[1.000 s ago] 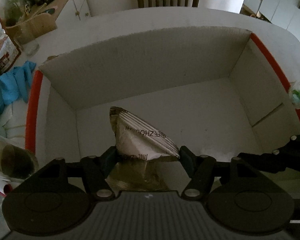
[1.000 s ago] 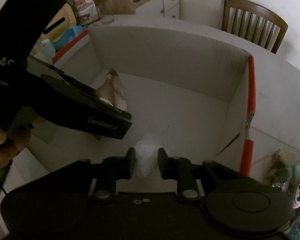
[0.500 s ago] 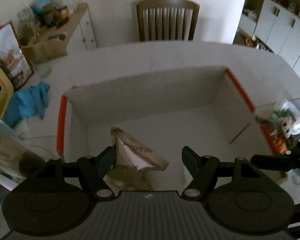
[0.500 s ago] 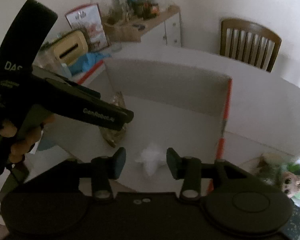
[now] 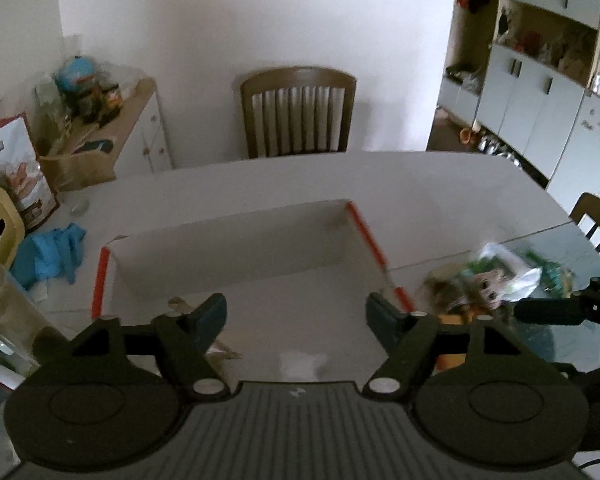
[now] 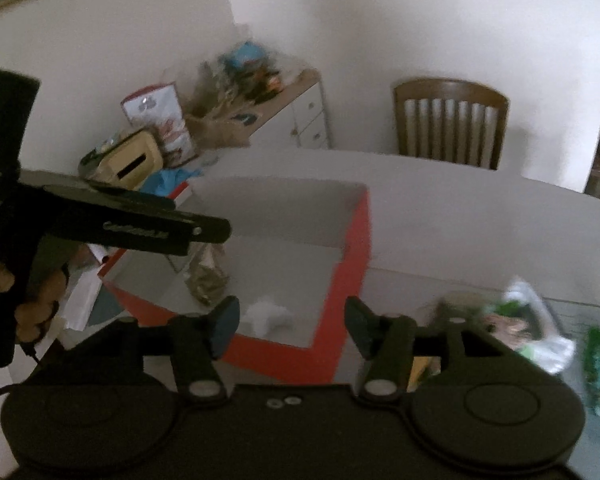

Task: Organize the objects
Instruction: 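Open left tool to drop silver bag while right tool releases tissue into box, then grasp yellow box with left tool while right tool grasps green snack packet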

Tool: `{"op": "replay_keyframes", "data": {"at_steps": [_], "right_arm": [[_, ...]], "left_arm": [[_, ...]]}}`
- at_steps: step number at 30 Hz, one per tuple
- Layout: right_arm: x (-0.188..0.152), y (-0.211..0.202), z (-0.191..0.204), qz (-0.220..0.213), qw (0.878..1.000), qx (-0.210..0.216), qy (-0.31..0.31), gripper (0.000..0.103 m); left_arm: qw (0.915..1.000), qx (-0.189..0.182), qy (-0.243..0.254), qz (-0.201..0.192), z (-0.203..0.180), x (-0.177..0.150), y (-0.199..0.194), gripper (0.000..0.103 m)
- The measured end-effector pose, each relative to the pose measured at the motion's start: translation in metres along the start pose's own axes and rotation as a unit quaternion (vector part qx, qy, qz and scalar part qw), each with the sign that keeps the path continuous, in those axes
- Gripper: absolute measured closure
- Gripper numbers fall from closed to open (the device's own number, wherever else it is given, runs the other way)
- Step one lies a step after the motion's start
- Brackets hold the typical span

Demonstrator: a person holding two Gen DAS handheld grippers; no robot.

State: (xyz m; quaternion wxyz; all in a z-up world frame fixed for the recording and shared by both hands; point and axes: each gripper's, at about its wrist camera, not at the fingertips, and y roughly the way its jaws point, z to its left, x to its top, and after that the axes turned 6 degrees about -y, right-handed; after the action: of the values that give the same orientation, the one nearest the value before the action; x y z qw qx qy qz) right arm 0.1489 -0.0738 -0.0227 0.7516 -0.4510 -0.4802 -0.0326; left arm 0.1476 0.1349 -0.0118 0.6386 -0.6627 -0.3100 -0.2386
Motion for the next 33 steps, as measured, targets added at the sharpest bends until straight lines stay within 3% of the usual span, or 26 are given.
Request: {"op": "replay_keyframes", "data": {"at_steps": [3, 5, 14, 22, 28, 33], "right_arm": [[-0.012, -0.016, -0.014, -0.012, 1.0, -0.012, 0.013, 0.037], [-0.022, -0.029, -0.025, -0.02, 0.999, -0.021, 0.023, 0.026], [-0.074, -0.069, -0.08, -0.026, 0.995, -0.08, 0.045, 0.006], [-0.108, -0.093, -0.143, -0.015, 0.989, -0.131, 0.071, 0.005], [-0.121, -0.093, -0.182, -0.006, 0.986, -0.143, 0.087, 0.005], [-0.129, -0.082, -0.209, 0.011, 0.985, -0.146, 0.091, 0.005]], "left_arm": [[0.9999, -0.001, -0.001, -0.013, -0.017, -0.004, -0.008, 0.02], [0.9999, -0.009, -0.005, -0.013, -0.029, -0.008, -0.011, 0.019], [0.999, -0.044, -0.003, -0.006, -0.088, -0.035, -0.002, 0.017], [0.9992, -0.038, 0.009, 0.005, -0.14, -0.066, 0.025, 0.017], [0.9993, -0.001, 0.035, -0.012, -0.172, -0.087, 0.048, 0.017], [0.9975, 0.053, 0.039, -0.024, -0.185, -0.097, 0.07, 0.017]]}}
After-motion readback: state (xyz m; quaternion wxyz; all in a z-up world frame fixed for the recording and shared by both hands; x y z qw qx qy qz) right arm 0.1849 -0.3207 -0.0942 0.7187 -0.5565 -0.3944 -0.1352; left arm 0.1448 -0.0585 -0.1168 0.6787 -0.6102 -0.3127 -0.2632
